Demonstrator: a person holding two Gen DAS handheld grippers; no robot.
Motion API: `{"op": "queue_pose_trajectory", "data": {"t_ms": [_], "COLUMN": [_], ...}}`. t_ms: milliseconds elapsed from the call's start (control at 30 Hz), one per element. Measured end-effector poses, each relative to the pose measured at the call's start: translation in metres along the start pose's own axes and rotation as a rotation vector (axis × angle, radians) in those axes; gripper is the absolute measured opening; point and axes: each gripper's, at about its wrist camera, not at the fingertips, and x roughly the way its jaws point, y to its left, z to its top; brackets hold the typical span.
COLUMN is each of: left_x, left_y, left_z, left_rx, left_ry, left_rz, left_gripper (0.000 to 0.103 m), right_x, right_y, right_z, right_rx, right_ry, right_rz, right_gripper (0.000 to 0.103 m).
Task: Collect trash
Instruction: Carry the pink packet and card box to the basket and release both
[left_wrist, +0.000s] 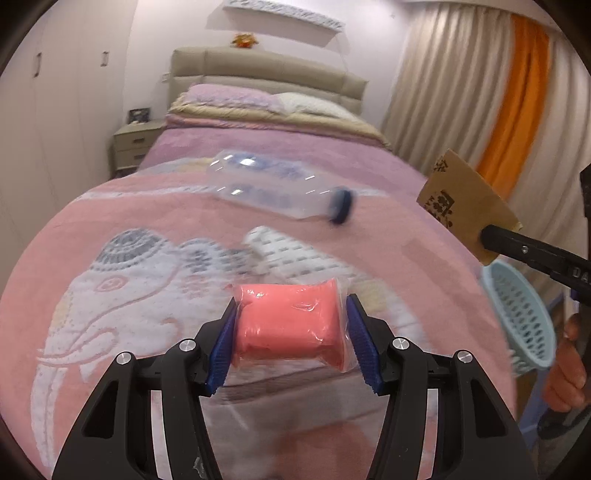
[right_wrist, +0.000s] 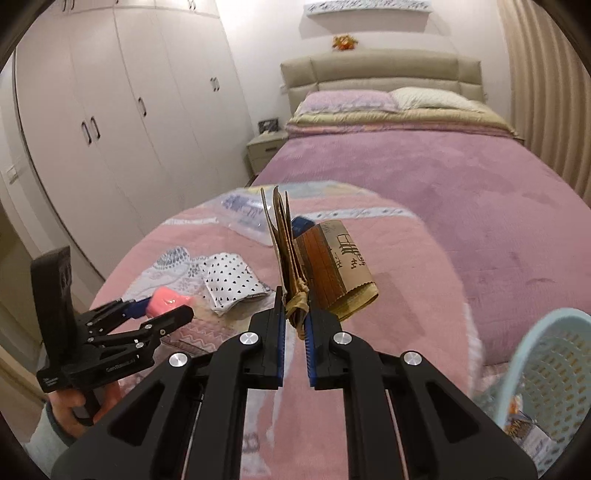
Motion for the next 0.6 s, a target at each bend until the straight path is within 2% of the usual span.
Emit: {"op": "queue_pose_trajectory", "data": {"t_ms": [167,300,433,600], "left_x": [-0.023,-0.032,-0.028,-0.001], "left_y": [-0.045,-0.092,-0.149,-0.214], "left_z": [0.013,0.027,0.036,0.04], "left_rx": [0.096,0.165,0.242,0.321], "left_ry": [-0.071,-0.108,-0.112,-0.065], "left_rz": [-0.081,-0.164,-0.246,-0.333], "left_gripper": [0.054,0.054,0.054,0.054], "right_x": [-0.053,-0.101,-0.132,-0.155], "right_y": [-0.014,-0.032,-0.06,-0.115], "right_z": [-0.004,-0.011,-0.022,-0.044], "right_rx": [0.044,0.08,0.146,0.305], "right_ry": [-0.094,-0.172,-0.195,-0.174], "right_rz": [-0.061,-0.173,-0.295,-0.377], "right_gripper": [0.007,0.007,0.007,0.007]}}
